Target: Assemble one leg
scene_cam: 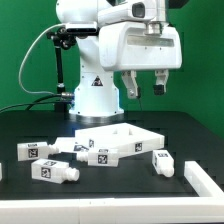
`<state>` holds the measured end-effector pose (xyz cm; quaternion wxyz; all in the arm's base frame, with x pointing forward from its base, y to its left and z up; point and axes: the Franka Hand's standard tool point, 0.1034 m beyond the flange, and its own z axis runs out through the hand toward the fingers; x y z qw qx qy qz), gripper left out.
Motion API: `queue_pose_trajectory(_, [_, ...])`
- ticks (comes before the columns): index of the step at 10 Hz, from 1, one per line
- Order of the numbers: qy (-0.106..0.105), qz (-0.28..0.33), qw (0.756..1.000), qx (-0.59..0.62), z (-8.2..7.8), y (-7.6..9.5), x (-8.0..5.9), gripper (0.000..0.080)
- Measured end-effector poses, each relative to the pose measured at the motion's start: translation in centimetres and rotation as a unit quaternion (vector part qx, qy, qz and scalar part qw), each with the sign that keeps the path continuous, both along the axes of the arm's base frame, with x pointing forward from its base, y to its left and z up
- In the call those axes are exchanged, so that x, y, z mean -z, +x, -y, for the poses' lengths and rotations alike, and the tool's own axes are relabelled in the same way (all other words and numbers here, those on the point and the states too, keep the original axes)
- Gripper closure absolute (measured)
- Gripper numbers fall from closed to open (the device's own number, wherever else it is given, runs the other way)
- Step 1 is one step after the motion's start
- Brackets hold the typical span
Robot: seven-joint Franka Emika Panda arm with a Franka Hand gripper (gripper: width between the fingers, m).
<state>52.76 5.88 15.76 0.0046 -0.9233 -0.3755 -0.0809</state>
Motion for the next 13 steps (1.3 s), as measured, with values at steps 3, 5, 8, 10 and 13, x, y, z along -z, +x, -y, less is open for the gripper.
queue_pose_trajectory(3, [0.0, 0.0, 1.0, 0.0, 0.0, 0.0, 0.0, 0.015])
queue_pose_trajectory(5, [0.0, -0.002, 1.0, 0.0, 0.0, -0.1, 0.2, 0.015])
queue_pose_trajectory(8, [0.004, -0.037, 0.992, 0.122, -0.4, -1.2, 3.0, 0.015])
queue_pose_trajectory(10, [0.008, -0.044, 0.989, 0.139, 0.0, -1.5, 4.4, 0.015])
queue_pose_trajectory(13, [0.008, -0.044, 0.989, 0.139, -0.1, -1.5, 4.4, 0.015])
